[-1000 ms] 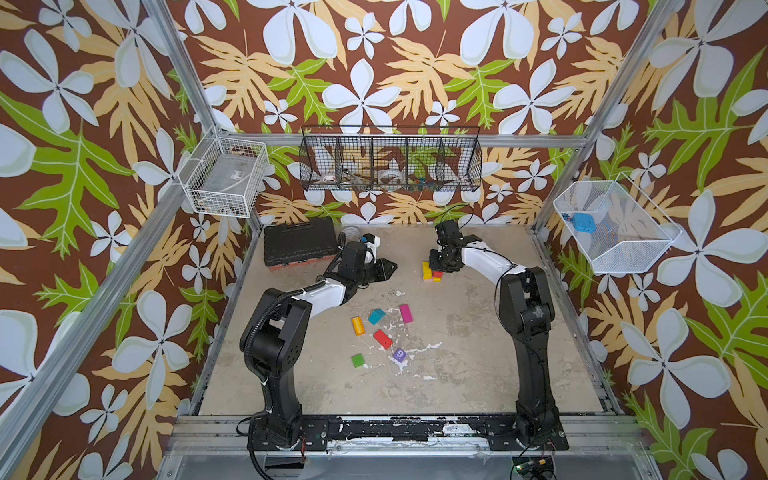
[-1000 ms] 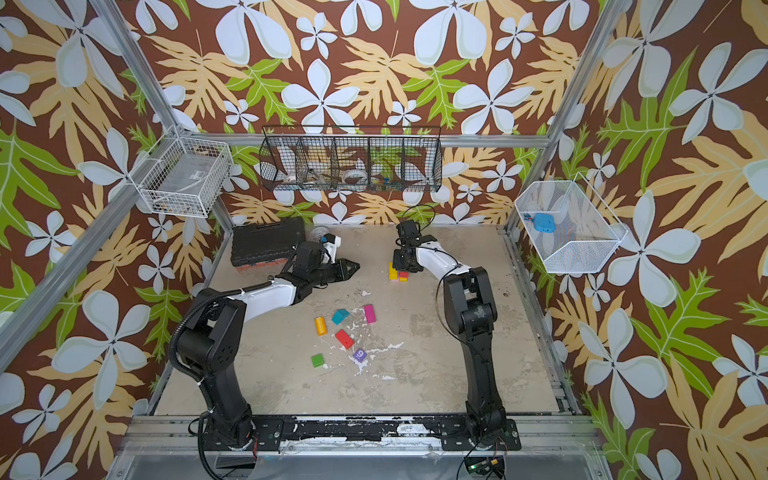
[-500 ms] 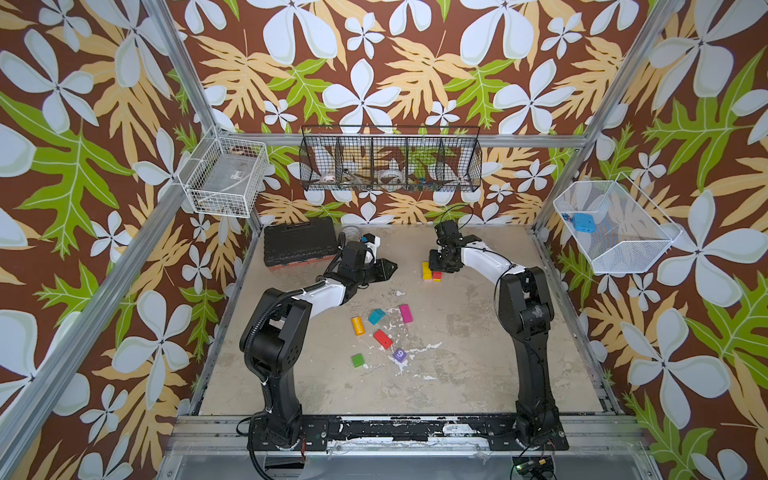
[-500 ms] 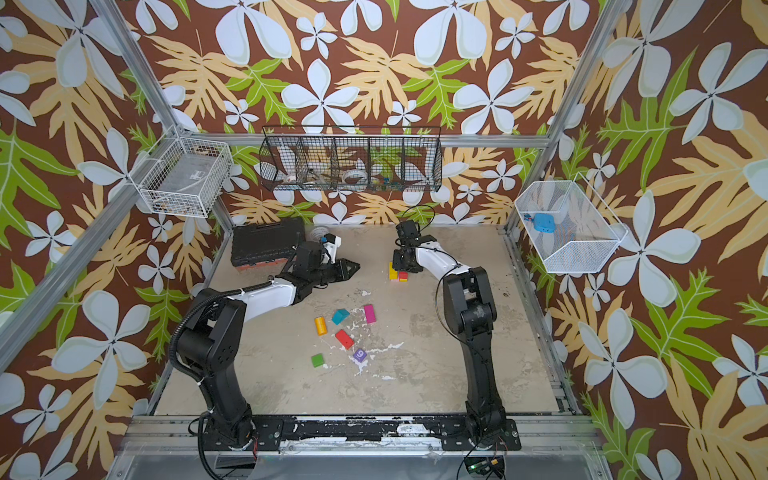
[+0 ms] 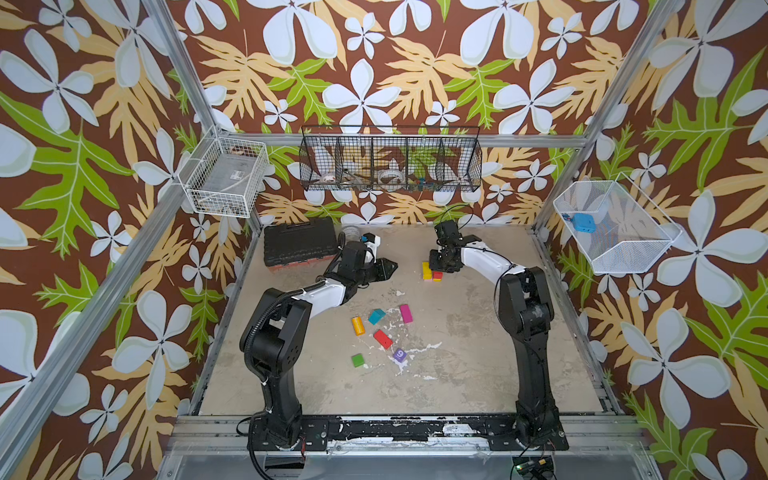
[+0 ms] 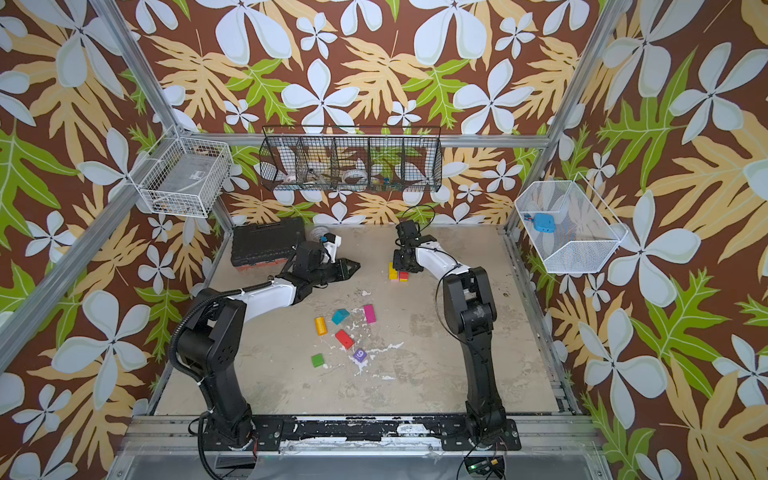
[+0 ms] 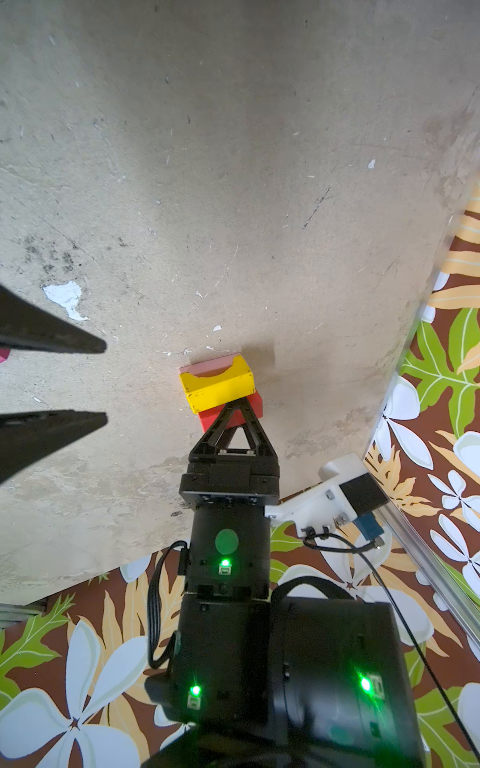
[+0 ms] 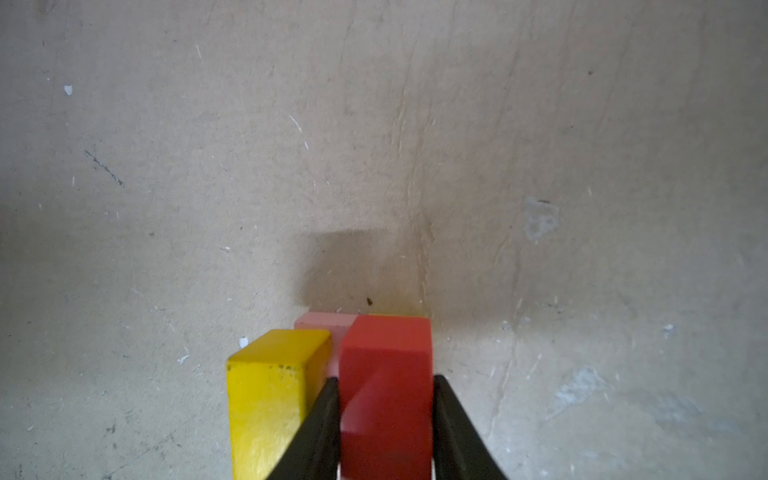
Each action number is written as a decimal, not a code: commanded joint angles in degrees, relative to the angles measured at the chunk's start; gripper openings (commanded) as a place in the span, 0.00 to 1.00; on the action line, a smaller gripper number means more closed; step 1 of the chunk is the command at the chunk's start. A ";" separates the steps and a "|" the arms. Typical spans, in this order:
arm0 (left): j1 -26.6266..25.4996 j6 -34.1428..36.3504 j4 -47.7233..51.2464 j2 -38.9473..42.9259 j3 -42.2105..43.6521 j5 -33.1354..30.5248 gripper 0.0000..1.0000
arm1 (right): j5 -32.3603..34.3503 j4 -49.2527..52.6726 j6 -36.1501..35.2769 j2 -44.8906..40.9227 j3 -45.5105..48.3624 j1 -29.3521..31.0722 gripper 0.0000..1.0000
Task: Build the wood block tower
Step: 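Slide the red block with the right gripper against the yellow block, then open the right gripper to release the red block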
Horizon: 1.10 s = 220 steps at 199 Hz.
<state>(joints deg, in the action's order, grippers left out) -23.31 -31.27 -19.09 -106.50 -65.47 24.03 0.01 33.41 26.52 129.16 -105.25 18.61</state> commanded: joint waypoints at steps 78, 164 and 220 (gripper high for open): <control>0.20 0.69 0.37 -2.56 -2.44 -0.57 0.28 | 1.90 2.15 -0.42 -4.11 -0.77 0.05 0.45; -3.04 3.61 6.89 -9.86 -9.59 -8.36 0.26 | 0.90 -5.66 0.98 -16.72 14.96 -4.61 0.49; -5.20 4.37 10.21 -14.46 -15.97 -9.86 0.26 | -0.88 -6.70 1.08 -12.03 14.46 -5.43 0.48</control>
<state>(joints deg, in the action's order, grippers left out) -27.64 -28.21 -10.94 -119.46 -79.07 15.22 0.10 27.86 27.18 114.96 -89.58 13.21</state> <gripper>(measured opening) 0.262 0.488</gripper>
